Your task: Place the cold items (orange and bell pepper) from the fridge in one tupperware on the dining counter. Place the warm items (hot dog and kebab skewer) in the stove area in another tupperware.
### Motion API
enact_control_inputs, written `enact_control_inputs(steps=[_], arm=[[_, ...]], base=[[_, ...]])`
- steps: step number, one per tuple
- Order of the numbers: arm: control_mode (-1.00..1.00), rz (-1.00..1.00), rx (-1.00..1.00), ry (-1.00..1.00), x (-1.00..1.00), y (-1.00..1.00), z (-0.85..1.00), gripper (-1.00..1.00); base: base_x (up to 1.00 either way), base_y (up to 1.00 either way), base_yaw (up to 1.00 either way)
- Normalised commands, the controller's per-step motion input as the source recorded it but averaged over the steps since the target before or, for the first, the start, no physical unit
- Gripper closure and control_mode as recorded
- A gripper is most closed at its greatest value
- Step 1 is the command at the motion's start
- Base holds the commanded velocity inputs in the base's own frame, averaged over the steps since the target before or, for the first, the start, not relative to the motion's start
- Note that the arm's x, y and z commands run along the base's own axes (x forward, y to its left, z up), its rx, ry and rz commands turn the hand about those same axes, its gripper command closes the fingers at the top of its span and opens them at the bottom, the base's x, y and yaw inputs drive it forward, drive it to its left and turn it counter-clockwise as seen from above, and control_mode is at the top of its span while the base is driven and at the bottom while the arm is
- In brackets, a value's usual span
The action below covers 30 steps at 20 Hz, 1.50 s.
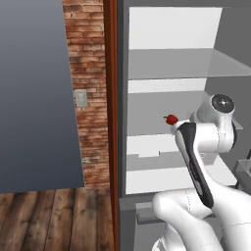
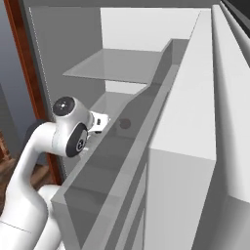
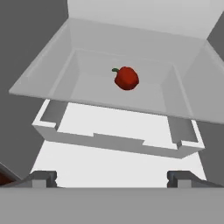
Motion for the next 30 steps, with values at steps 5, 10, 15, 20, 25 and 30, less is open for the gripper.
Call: enact_control_inputs(steps=[5, 10, 15, 20, 25, 30], arm=[[-1.0, 0.08, 0.0, 0.01, 0.42, -0.15, 0.09, -1.0], [-1.0, 0.0, 0.0, 0.09, 0.31, -0.41, -0.56, -1.0], [-1.0, 0.02, 0.0, 0.0, 0.44, -0.29, -0.39, -1.0], [-1.0, 0.05, 0.0, 0.0, 0.7, -0.06, -0.01, -1.0], [-1.0, 0.04, 0.0, 0.05, 0.68, 0.0, 0.0, -1.0], [-1.0, 0.05, 0.0, 0.03, 0.56, 0.0, -0.14, -1.0]], base=[[0.0, 0.0, 0.0], [0.0, 0.0, 0.0], [0.0, 0.0, 0.0], [0.0, 0.0, 0.0], [0.0, 0.0, 0.0], [0.0, 0.0, 0.0]])
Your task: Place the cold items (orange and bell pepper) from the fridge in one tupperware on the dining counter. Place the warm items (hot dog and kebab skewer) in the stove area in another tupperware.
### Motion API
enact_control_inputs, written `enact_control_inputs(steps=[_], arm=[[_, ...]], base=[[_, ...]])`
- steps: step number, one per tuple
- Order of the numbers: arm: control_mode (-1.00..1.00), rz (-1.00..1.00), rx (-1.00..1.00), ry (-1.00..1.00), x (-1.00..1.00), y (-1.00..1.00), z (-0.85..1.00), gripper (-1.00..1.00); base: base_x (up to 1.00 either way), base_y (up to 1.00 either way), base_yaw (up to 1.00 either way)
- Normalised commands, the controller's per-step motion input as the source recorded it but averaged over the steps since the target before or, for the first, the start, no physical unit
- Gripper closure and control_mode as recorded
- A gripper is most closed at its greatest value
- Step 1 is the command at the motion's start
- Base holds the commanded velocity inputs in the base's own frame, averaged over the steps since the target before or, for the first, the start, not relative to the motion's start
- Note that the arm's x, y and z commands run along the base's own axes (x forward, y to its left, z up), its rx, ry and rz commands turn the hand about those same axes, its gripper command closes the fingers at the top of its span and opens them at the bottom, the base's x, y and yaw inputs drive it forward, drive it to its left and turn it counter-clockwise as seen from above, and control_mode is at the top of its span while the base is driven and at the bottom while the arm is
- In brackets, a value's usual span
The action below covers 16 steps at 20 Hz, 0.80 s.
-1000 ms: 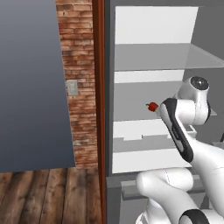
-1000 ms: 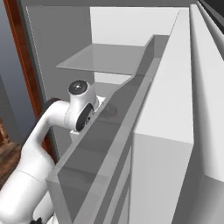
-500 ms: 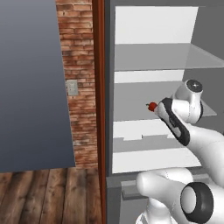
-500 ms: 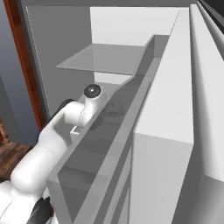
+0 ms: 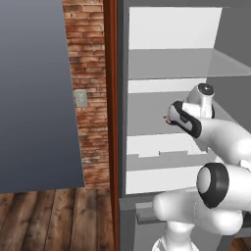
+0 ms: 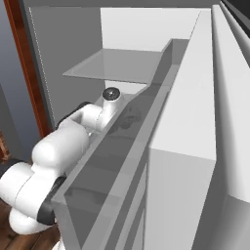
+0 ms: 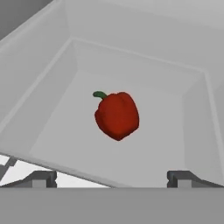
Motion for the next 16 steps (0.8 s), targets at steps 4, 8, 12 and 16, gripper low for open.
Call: enact_control_inputs(steps=[4, 8, 12, 16], arm=[[-1.0, 0.06, 0.0, 0.03, 0.38, 0.0, -0.29, -1.0], [-1.0, 0.06, 0.0, 0.01, 0.41, 0.0, -0.23, -1.0], [-1.0, 0.05, 0.0, 0.01, 0.42, 0.0, -0.21, -1.0], [-1.0, 0.04, -0.02, 0.06, 0.37, 0.04, -0.29, -1.0]], base=[[0.0, 0.0, 0.0], [0.0, 0.0, 0.0], [0.0, 0.0, 0.0], [0.0, 0.0, 0.0]])
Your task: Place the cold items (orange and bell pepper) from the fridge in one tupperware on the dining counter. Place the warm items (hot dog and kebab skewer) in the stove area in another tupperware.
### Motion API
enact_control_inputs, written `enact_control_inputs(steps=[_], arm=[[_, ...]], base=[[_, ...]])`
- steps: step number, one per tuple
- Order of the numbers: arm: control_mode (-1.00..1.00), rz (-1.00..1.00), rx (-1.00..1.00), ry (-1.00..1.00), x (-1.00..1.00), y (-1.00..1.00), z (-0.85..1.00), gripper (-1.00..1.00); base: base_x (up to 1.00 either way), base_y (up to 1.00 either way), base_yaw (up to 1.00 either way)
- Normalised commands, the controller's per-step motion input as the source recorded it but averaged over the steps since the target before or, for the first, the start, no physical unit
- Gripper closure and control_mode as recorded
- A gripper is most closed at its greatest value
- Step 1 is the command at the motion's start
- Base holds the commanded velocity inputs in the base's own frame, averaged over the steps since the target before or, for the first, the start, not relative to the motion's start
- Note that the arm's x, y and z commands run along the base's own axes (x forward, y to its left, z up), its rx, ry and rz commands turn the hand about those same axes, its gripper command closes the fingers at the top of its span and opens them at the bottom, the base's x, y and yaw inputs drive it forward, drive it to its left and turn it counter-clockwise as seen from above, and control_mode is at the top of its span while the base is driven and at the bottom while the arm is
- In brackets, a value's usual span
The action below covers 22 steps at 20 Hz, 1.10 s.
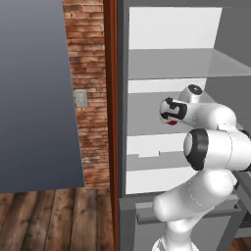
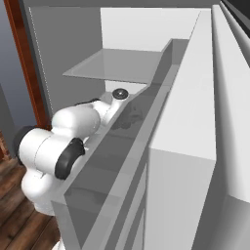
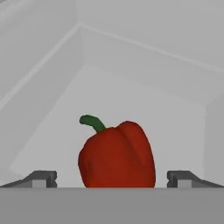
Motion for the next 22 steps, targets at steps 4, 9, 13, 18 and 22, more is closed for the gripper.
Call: enact_control_inputs(steps=[4, 9, 13, 18, 22], arm=[[-1.0, 0.03, -0.03, 0.06, 0.3, 0.08, -0.27, -1.0], [-1.0, 0.02, -0.03, 0.07, 0.19, 0.07, -0.32, -1.0], [-1.0, 0.0, -0.02, 0.13, 0.03, 0.08, -0.51, 1.0], [-1.0, 0.0, -0.03, 0.18, 0.05, 0.18, -0.85, 1.0], [-1.0, -0.01, -0.03, 0.03, -0.28, 0.14, -1.0, 1.0]], base=[[0.0, 0.0, 0.0], [0.0, 0.0, 0.0], [0.0, 0.0, 0.0], [0.0, 0.0, 0.0], [0.0, 0.0, 0.0]])
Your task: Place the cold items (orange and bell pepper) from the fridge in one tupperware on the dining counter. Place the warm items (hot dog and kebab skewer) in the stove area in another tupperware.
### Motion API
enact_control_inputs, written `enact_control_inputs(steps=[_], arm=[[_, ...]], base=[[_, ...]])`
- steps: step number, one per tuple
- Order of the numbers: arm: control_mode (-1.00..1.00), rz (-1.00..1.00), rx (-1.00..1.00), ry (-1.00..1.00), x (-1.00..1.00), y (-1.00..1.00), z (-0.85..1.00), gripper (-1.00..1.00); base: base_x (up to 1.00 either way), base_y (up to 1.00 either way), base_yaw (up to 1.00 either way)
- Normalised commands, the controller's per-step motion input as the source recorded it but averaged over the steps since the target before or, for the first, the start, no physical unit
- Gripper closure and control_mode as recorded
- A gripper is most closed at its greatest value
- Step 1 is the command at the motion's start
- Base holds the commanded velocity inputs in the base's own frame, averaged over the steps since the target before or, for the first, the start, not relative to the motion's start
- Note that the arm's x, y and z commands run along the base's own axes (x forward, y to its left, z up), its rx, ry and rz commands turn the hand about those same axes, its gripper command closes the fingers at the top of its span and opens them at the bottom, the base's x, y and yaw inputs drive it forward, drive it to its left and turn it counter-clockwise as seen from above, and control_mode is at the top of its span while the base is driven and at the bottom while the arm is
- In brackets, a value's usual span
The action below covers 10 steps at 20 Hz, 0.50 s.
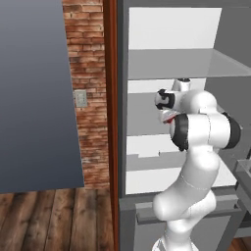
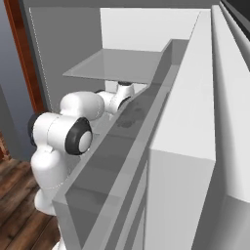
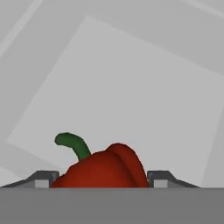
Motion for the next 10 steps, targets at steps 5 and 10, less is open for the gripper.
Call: enact_control_inputs(steps=[5, 10], arm=[[-1.0, -0.11, 0.0, -0.43, -0.92, 0.02, -0.73, 1.0], [-1.0, -0.05, 0.03, -0.54, -0.71, 0.11, -0.16, 1.0]], base=[[0.0, 0.0, 0.0], [0.0, 0.0, 0.0]])
